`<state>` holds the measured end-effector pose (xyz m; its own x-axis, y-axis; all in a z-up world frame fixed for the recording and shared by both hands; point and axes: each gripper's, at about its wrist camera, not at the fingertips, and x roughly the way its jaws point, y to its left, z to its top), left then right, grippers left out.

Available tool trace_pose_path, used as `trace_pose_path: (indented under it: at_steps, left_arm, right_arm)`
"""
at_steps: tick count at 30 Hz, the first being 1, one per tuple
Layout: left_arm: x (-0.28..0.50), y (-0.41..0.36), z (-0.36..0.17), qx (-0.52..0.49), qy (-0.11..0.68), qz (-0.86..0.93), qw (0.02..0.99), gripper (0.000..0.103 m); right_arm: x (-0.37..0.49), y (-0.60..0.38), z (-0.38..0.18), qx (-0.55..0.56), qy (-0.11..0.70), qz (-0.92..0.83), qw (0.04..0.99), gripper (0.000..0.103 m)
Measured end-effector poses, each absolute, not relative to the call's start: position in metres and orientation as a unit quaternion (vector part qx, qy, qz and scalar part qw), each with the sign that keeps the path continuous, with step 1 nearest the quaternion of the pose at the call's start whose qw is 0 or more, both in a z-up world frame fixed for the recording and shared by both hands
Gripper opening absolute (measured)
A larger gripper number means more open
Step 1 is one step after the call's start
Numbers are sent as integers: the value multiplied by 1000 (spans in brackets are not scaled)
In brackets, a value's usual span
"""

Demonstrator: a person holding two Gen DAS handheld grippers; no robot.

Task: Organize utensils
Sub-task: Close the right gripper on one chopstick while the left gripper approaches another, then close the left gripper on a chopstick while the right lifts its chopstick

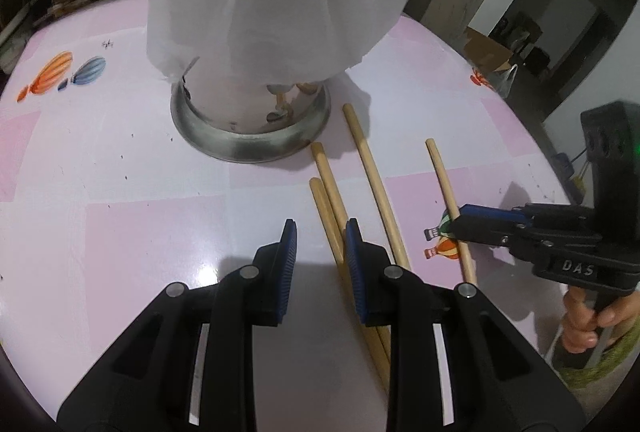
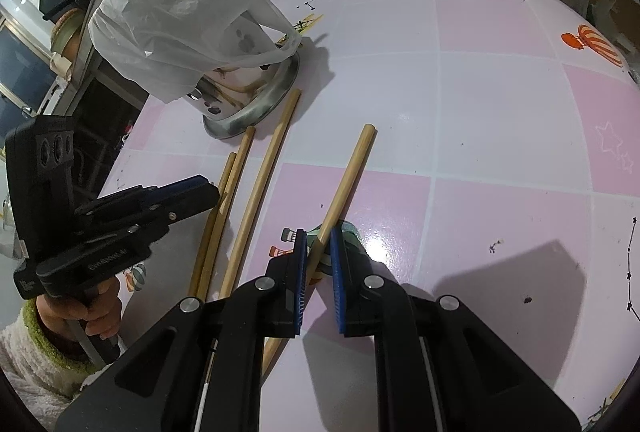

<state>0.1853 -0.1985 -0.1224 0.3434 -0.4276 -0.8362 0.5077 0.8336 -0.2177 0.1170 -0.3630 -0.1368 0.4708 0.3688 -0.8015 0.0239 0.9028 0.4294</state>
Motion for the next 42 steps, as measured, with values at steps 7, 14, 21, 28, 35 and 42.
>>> trace_pose_path:
  at_steps: [7,14,21,28,35,42]
  left_arm:
    - [186,-203,-122,78,485,-264,830,24]
    - [192,-215,-121,95,489,-249,830,23]
    - [194,-220,-122,109,490,-232,833,13]
    - [195,-214,-123,101,484,-236,837,8]
    - [199,-198,-123,65,488,-251,833,5]
    - [196,-184,-111,36,482,-262,835,5]
  right_arm:
    - [120,-361,-135,191,509,100,833,12]
    - [132,-360,-133,187,518,89,830,15]
    - [148,-354,-128,154,519,61,838,22]
    - [153,-342,-126,109,521,18,847,12]
    - [149,-346,-122,135,511,24,849,6]
    - [143,-348,-103,141,491,27,859,6]
